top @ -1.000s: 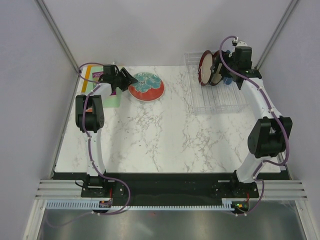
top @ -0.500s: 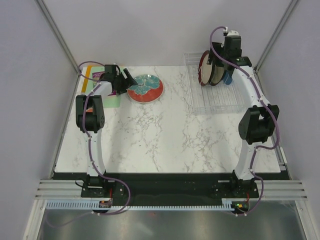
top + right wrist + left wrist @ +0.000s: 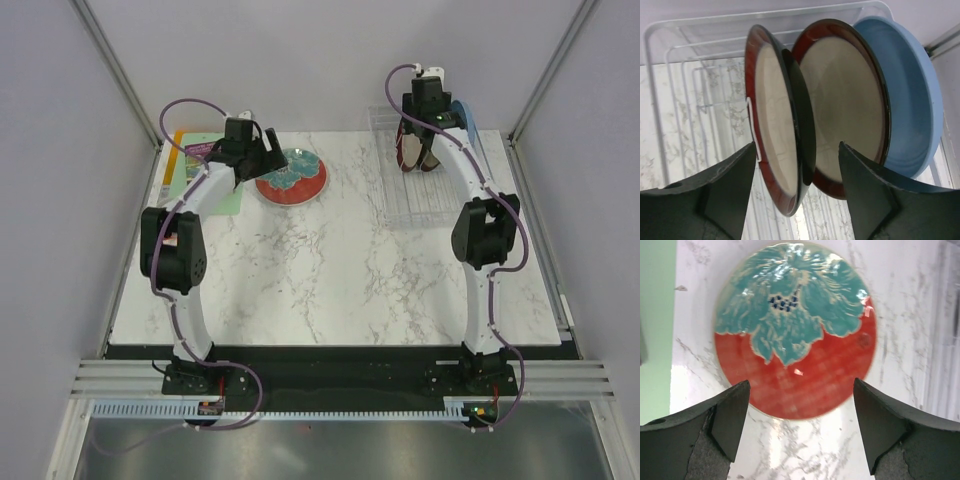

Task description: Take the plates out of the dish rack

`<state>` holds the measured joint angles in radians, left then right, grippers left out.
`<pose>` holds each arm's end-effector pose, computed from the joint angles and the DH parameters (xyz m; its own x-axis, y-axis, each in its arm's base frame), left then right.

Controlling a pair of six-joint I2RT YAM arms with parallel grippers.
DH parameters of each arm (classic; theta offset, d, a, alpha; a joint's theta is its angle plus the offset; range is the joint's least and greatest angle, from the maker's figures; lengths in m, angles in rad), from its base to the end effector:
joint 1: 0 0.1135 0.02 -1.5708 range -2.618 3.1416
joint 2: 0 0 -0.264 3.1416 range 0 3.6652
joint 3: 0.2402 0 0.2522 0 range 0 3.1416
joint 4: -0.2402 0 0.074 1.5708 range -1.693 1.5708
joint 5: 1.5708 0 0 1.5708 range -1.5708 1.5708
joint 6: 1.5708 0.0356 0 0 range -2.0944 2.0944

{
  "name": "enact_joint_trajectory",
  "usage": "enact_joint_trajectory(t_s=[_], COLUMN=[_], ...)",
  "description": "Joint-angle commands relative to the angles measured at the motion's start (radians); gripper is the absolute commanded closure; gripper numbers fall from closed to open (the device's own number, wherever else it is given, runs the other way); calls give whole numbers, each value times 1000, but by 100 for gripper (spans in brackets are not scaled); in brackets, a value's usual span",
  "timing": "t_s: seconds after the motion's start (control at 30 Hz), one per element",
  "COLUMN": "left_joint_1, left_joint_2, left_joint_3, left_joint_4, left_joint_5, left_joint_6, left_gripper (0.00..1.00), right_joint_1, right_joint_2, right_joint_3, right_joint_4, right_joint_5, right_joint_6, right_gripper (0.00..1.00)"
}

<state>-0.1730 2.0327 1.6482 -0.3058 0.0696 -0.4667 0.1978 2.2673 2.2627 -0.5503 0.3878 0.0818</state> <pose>0.4642 -0.0836 0.2438 -0.6612 -0.3401 -0.6687 -0.0817 0.9187 -0.3865 0.5179 0.0901 0.3185 -0.5040 -0.0239 -0.8634 0.1750 0.9761 -0.1291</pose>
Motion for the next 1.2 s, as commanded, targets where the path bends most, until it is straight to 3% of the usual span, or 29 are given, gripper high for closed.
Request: enact_joint_trajectory(t_s=[0.0,0.13,0.2,0.3,0.33,0.43,0.57,0.7,0.8,0.87,0.97,1.17], left_joint_1=[-49,-80,-91,-106,-106,-112,-126,-145,-155,-160,-161,-161], left_joint_2=[-146,-227,-272,-319,-325,-338,-341,-350,-365,-379,-402,-425], left_joint_3=[-63,-117,-154,-197,-203,-215,-220,-235,-255,-271,-290,-303], left_joint_4=[19,28,36,62,68,74,79,79,77,79,76,74], left_joint_5=[-56,-38,-34,-27,-16,-4,4,1,-4,-11,-21,1], left_joint_6=[54,42,31,20,17,7,-10,-12,-15,-9,-6,-1], left_gripper=[10,10,10,9,9,9,9,9,9,9,0,0], right_joint_1=[-6,-6,-5,-3,-4,3,58,126,149,157,157,158], right_joint_2=[47,80,92,98,98,86,32,8,-9,-31,-78,-193], right_joint_3=[67,72,80,89,90,84,26,-18,-38,-61,-104,-164], right_joint_4=[13,27,32,35,38,42,145,279,349,383,400,389], right_joint_5=[140,148,151,149,149,151,282,576,681,714,717,680], right_joint_6=[-39,-46,-48,-48,-48,-57,-134,-269,-309,-312,-301,-258], right_gripper=[28,30,39,71,90,100,100,100,100,100,100,100])
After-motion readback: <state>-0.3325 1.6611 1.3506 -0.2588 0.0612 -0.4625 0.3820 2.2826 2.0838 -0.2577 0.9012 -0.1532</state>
